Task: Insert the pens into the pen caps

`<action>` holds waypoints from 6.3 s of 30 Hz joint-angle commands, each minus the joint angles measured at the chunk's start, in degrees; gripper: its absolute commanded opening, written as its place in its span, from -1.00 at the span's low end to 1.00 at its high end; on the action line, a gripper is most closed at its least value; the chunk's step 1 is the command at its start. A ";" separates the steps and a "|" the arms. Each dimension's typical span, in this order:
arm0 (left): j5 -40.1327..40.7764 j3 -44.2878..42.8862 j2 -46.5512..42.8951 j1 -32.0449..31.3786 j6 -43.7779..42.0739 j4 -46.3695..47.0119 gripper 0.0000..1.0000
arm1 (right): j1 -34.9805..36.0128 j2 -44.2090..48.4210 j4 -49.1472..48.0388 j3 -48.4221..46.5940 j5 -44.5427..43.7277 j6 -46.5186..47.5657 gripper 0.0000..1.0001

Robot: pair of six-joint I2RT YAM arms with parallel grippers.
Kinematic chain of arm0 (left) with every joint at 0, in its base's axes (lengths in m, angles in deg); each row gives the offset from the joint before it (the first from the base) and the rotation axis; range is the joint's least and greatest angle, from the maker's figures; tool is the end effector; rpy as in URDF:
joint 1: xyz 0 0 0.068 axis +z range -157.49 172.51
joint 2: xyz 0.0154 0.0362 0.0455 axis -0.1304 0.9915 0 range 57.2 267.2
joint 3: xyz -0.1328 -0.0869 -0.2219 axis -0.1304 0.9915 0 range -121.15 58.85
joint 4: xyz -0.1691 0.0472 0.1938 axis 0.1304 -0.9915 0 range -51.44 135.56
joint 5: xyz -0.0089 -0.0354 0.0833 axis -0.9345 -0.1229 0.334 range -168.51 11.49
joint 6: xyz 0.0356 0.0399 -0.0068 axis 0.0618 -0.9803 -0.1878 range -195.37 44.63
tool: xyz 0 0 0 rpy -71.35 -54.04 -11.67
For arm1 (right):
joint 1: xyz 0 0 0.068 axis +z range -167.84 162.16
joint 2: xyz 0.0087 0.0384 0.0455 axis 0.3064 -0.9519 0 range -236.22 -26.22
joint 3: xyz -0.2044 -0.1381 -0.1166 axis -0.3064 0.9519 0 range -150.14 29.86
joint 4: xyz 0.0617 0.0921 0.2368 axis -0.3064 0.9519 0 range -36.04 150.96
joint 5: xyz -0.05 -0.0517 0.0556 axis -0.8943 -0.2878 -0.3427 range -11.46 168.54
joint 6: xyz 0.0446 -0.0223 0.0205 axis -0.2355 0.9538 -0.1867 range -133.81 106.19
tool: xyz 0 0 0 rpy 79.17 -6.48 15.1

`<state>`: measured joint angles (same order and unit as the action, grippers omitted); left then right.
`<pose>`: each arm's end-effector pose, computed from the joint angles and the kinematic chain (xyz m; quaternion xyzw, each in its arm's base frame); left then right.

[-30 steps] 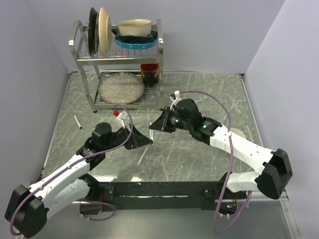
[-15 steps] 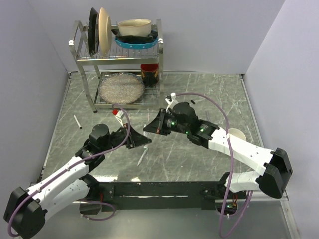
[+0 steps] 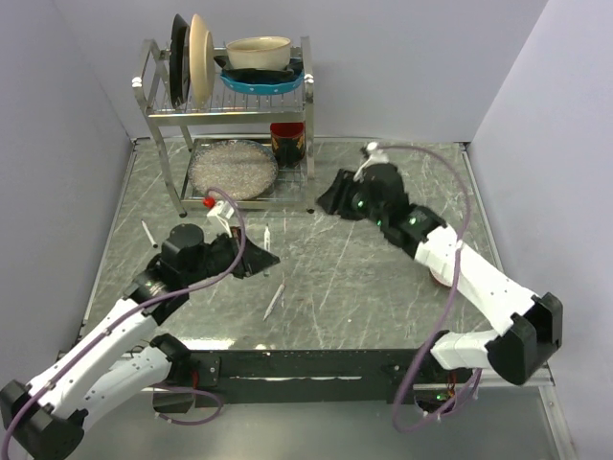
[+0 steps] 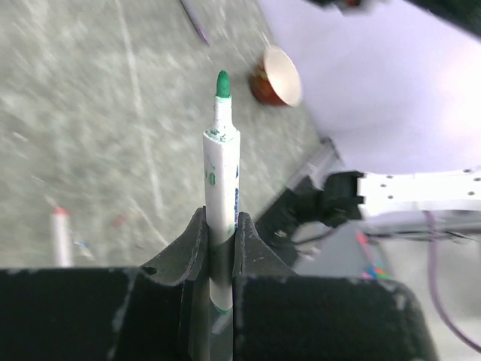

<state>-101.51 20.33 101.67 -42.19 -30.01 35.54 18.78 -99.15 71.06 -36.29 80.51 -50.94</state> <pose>0.1435 -0.1164 0.3033 0.0468 0.7902 -0.5014 0.3493 0.2346 0.1758 0.3523 -0.0058 0.8380 0.3388 0.4277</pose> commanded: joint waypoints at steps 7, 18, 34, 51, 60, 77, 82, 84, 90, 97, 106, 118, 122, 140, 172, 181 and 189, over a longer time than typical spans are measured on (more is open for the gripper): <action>11.74 -3.58 -4.48 -0.02 -18.81 -9.93 -0.98 | -13.68 -28.99 18.22 -20.58 -15.86 25.25 -0.05; 8.85 -3.49 -3.86 0.42 -19.88 -9.23 -0.98 | -20.45 -45.63 18.93 -30.97 -9.45 30.79 -0.16; 10.17 -3.31 -4.92 0.51 -19.79 -8.88 -0.98 | -21.68 -53.19 19.10 -35.62 -5.14 31.50 -0.17; 12.28 -2.87 -6.76 0.51 -19.35 -8.79 -0.98 | -21.24 -52.16 23.68 -32.65 -9.10 27.38 -0.76; 7.10 -1.38 -6.33 0.51 -14.70 -7.73 -0.98 | -18.26 -35.73 14.29 -10.25 -5.58 18.50 -0.95; -9.16 9.77 -8.61 0.51 3.50 9.22 -0.98 | -1.31 -1.80 -3.03 3.48 8.92 0.92 -1.00; -10.39 10.66 -7.91 0.42 5.52 13.27 -0.98 | 2.13 5.24 -15.24 6.64 12.52 -7.06 -1.00; -11.09 10.49 -6.86 0.42 6.14 14.15 -0.98 | 4.23 6.30 -19.10 7.79 12.44 -8.83 -1.00; -12.68 10.40 -5.18 0.42 8.07 18.19 -0.98 | 8.64 4.90 -21.85 6.65 9.98 -10.69 -1.00; -12.50 9.52 -4.04 0.42 7.90 18.37 -0.98 | 12.33 4.02 -20.88 5.24 5.85 -9.99 -1.00; -12.42 10.13 -4.92 0.42 8.86 19.34 -0.98 | 13.65 3.14 -18.86 4.10 2.42 -9.46 -1.00; -12.59 10.49 -4.92 0.42 9.22 19.78 -0.98 | 15.14 2.61 -17.46 2.26 0.84 -9.81 -1.00; -12.42 10.40 -4.74 0.42 9.13 19.78 -0.98 | 15.67 2.53 -16.66 2.25 1.10 -9.90 -1.00; -12.06 10.75 -5.80 0.42 9.13 19.43 -0.98 | 17.52 2.70 -14.73 1.91 -1.45 -8.84 -1.00; -12.06 11.01 -6.32 0.42 9.92 20.48 -0.98 | 17.52 1.12 -13.50 1.29 -2.15 -8.40 -1.00; -11.89 10.75 -5.97 0.42 9.92 20.74 -0.98 | 17.61 1.21 -13.59 1.81 -1.02 -8.58 -1.00; -11.63 10.66 -5.27 0.42 9.83 21.01 -0.98 | 18.04 2.08 -14.64 3.31 -0.05 -9.28 -1.00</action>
<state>-113.16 31.43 96.40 -41.86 -20.15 53.09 35.94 -97.84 58.78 -33.49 79.90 -59.92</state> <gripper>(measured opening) 0.119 0.163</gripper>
